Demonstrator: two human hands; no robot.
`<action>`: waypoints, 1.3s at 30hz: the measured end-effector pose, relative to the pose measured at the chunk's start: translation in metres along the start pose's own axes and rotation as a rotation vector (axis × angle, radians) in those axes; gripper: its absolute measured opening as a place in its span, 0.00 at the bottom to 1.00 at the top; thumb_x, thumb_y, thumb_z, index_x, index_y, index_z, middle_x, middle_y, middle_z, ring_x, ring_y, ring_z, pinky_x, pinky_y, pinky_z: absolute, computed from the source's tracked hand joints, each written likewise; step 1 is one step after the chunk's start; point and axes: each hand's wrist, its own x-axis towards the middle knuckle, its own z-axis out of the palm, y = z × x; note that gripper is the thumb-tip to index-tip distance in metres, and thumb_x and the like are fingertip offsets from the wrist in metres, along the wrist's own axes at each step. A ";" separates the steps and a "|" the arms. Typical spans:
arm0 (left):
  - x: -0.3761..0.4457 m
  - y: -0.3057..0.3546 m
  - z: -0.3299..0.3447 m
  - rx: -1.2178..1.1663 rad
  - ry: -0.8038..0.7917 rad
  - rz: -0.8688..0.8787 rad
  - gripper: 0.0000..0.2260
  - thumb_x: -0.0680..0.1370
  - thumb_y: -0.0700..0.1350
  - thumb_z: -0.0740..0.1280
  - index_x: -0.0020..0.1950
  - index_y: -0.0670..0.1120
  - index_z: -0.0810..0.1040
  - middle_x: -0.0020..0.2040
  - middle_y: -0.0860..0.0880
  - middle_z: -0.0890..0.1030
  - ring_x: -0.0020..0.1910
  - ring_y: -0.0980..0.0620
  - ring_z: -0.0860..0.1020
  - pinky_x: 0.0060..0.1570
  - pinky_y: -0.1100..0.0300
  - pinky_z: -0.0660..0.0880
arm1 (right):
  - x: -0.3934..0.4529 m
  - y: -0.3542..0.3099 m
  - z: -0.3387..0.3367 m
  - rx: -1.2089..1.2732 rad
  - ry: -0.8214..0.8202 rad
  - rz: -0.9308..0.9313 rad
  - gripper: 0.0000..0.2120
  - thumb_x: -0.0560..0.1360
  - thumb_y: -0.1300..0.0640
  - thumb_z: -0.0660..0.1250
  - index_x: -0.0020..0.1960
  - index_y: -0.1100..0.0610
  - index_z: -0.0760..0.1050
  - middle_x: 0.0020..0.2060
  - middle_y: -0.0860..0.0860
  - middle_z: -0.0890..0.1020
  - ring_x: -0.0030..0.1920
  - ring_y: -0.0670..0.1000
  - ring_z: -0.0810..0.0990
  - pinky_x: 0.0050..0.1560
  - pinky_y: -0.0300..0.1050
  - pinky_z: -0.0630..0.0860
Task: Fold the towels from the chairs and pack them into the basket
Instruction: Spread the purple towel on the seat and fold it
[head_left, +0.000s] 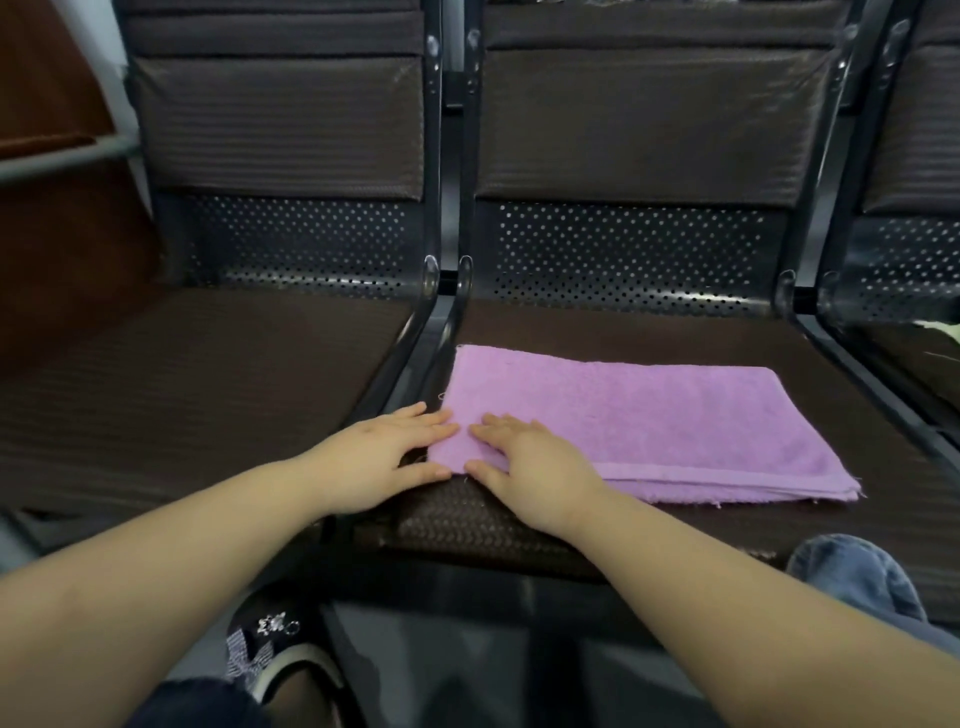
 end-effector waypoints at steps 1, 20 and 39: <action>-0.001 -0.001 0.000 0.012 0.018 0.010 0.55 0.56 0.83 0.36 0.75 0.57 0.62 0.72 0.64 0.56 0.73 0.64 0.51 0.71 0.69 0.47 | 0.001 -0.001 0.002 0.027 0.030 0.013 0.24 0.81 0.47 0.56 0.75 0.50 0.60 0.76 0.47 0.59 0.75 0.48 0.57 0.73 0.42 0.53; -0.046 0.082 -0.045 -0.421 -0.264 0.075 0.09 0.76 0.49 0.70 0.43 0.42 0.78 0.32 0.51 0.72 0.28 0.59 0.66 0.29 0.67 0.63 | -0.081 -0.006 -0.067 0.525 -0.204 0.049 0.06 0.70 0.52 0.74 0.38 0.52 0.78 0.22 0.41 0.75 0.25 0.38 0.68 0.30 0.27 0.65; 0.016 0.073 -0.061 -0.534 -0.288 -0.022 0.26 0.58 0.57 0.78 0.53 0.50 0.81 0.52 0.54 0.84 0.56 0.54 0.80 0.65 0.53 0.71 | -0.105 0.043 -0.119 1.375 0.211 0.209 0.20 0.59 0.46 0.74 0.43 0.60 0.80 0.35 0.54 0.81 0.33 0.48 0.79 0.33 0.37 0.77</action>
